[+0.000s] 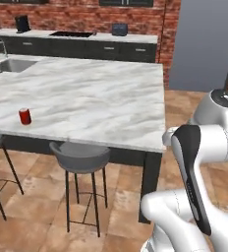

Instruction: Four empty soda cans are scattered around the kitchen. Gather all the cans and cluster them next to the stove for recycling.

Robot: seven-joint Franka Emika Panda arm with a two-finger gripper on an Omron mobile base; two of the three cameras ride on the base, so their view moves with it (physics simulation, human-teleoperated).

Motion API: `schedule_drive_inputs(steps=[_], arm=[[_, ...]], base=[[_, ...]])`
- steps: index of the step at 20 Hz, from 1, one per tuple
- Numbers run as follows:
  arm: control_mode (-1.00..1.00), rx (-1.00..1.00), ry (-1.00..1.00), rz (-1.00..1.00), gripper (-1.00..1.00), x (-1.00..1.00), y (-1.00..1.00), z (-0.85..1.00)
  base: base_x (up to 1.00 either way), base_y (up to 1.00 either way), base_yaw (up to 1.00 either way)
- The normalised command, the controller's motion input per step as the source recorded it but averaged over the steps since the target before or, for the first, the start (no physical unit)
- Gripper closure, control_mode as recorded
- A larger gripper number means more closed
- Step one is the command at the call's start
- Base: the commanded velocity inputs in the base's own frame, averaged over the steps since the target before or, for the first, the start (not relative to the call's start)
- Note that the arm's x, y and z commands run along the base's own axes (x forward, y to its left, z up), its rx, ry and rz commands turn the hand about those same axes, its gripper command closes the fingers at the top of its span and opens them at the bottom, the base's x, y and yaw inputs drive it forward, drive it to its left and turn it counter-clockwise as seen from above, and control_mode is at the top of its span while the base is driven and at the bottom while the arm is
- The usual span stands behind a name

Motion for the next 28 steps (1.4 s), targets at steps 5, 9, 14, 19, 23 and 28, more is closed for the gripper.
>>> schedule_drive_inputs(steps=[5, 9, 14, 19, 23, 28], arm=[[1.0, 0.0, 0.0, 0.0, -1.0, 0.0, 0.0, 0.0], [1.0, 0.0, 0.0, 0.0, -1.0, 0.0, 0.0, 0.0], [1.0, 0.0, 0.0, 0.0, -1.0, 0.0, 0.0, 0.0], [1.0, 0.0, 0.0, 0.0, -1.0, 0.0, 0.0, 0.0], [1.0, 0.0, 0.0, 0.0, -1.0, 0.0, 0.0, 0.0], [1.0, 0.0, 0.0, 0.0, -1.0, 0.0, 0.0, 0.0]], base=[[0.14, 1.0, -0.53], [0.04, 1.0, -0.48], [0.0, 1.0, -0.4], [0.0, 1.0, -0.22], [0.0, 0.97, -0.07], [0.04, 0.81, 0.0]])
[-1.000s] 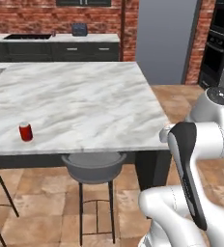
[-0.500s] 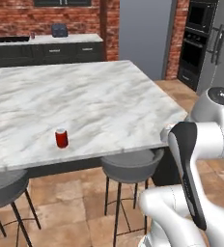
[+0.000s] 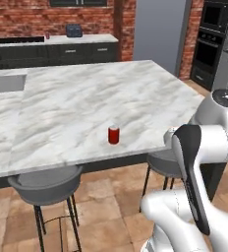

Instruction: Four empty soda cans are scattered around the kitchen. Gather all the cans and cluster them next to the stove for recycling.

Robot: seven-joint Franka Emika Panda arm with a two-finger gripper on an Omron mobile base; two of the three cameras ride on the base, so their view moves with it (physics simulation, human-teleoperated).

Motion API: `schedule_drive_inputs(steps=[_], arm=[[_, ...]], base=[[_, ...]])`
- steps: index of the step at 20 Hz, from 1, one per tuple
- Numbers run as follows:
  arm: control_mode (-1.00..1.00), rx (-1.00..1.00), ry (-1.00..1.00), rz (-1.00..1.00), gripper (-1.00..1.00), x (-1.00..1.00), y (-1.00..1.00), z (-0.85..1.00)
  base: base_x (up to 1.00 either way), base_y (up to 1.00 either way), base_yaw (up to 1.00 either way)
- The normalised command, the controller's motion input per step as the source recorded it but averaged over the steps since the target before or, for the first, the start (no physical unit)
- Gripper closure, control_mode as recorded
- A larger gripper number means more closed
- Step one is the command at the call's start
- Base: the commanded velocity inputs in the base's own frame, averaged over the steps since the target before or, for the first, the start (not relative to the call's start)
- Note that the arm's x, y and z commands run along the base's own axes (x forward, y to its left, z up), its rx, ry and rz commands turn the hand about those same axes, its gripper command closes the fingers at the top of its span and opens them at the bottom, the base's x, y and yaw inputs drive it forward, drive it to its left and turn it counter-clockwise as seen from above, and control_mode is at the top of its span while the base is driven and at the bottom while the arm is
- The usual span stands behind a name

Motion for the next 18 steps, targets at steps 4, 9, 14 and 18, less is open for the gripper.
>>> schedule_drive_inputs(steps=[4, 9, 14, 18], arm=[[1.0, 0.0, 0.0, 0.0, -1.0, 0.0, 0.0, 0.0], [1.0, 0.0, 0.0, 0.0, -1.0, 0.0, 0.0, 0.0], [1.0, 0.0, 0.0, 0.0, -1.0, 0.0, 0.0, 0.0], [1.0, 0.0, 0.0, 0.0, -1.0, 0.0, 0.0, 0.0]], base=[[0.21, 0.78, 0.0], [0.34, 0.75, 0.0], [0.62, 0.18, 0.0], [0.64, -0.11, 0.0]])
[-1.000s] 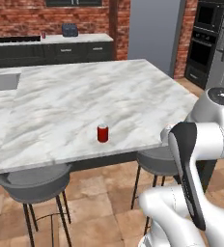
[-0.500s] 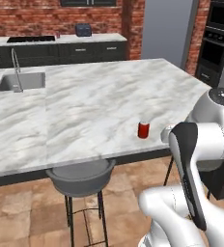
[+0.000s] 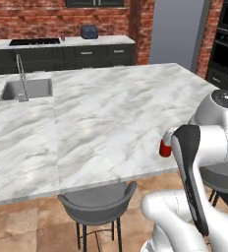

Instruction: Four empty soda cans are scattered around the kitchen. Gather all the cans and cluster them next to the stove for recycling.

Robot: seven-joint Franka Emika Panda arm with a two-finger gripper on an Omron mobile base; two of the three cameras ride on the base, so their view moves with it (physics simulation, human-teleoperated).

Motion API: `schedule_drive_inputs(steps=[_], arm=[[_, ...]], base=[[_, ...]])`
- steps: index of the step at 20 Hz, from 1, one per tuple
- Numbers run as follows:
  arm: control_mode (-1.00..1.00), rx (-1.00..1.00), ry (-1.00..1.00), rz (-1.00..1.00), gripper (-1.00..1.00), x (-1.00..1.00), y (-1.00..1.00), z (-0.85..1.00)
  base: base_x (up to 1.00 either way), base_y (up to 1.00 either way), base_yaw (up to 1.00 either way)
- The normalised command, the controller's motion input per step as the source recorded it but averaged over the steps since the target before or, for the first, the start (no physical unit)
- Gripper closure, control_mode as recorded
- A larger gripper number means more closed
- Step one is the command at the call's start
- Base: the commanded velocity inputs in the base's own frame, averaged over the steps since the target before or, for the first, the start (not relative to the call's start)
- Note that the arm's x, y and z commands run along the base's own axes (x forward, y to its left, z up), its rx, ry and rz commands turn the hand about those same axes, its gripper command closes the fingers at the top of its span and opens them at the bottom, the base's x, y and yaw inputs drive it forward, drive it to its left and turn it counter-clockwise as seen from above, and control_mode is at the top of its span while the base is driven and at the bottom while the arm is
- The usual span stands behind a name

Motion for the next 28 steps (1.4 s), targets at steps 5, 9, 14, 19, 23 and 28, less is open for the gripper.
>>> schedule_drive_inputs(steps=[5, 9, 14, 19, 23, 28], arm=[[1.0, 0.0, 0.0, 0.0, -1.0, 0.0, 0.0, 0.0], [1.0, 0.0, 0.0, 0.0, -1.0, 0.0, 0.0, 0.0], [1.0, 0.0, 0.0, 0.0, -1.0, 0.0, 0.0, 0.0], [1.0, 0.0, 0.0, 0.0, -1.0, 0.0, 0.0, 0.0], [-1.0, 0.01, 0.0, 0.0, -1.0, 0.17, -0.05, 0.0], [-1.0, 0.07, 0.03, 0.0, -1.0, 0.76, -0.21, 0.0]], base=[[0.29, -0.51, 0.03], [0.17, -0.59, 0.03], [0.24, -0.28, 0.0], [0.46, -0.15, 0.0], [0.47, -0.16, 0.0], [0.0, 0.0, 0.0]])
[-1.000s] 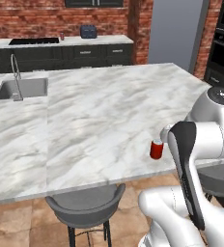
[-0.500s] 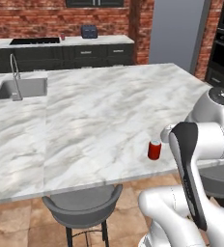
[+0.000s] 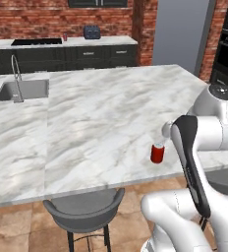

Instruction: Four empty soda cans are scattered around the kitchen. Gather all the cans and cluster them next to the stove for recycling.

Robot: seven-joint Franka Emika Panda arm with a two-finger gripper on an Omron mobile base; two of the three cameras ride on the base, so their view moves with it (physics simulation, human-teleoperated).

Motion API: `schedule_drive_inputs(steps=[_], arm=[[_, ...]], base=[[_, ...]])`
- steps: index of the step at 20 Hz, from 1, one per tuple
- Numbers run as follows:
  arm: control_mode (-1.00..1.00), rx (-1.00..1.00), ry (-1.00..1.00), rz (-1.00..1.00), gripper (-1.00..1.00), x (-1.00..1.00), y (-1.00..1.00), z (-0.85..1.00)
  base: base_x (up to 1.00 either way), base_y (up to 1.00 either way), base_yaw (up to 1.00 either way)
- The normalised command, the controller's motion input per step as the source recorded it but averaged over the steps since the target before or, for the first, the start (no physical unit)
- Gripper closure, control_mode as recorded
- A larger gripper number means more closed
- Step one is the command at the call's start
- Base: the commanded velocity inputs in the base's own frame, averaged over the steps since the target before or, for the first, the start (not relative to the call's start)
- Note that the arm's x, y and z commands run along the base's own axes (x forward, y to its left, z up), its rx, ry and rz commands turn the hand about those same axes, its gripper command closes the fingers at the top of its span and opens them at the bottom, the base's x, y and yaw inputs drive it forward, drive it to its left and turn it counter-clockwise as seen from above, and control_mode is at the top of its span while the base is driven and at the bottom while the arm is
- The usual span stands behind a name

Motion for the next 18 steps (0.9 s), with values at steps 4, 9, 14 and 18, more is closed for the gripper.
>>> schedule_drive_inputs(steps=[4, 9, 14, 18], arm=[[-1.0, 0.04, 0.04, 0.0, -1.0, 0.73, -0.08, -0.14], [-1.0, 0.0, 0.01, 0.0, -1.0, 0.54, 0.0, -0.32], [-1.0, 0.0, 0.0, 0.0, -1.0, 0.43, -0.02, -0.36], [-1.0, 0.0, 0.01, 0.0, -1.0, 0.43, -0.05, -0.37]], base=[[0.0, 0.0, 0.0], [0.0, 0.0, 0.0], [0.0, 0.0, 0.0], [0.0, 0.0, 0.0]])
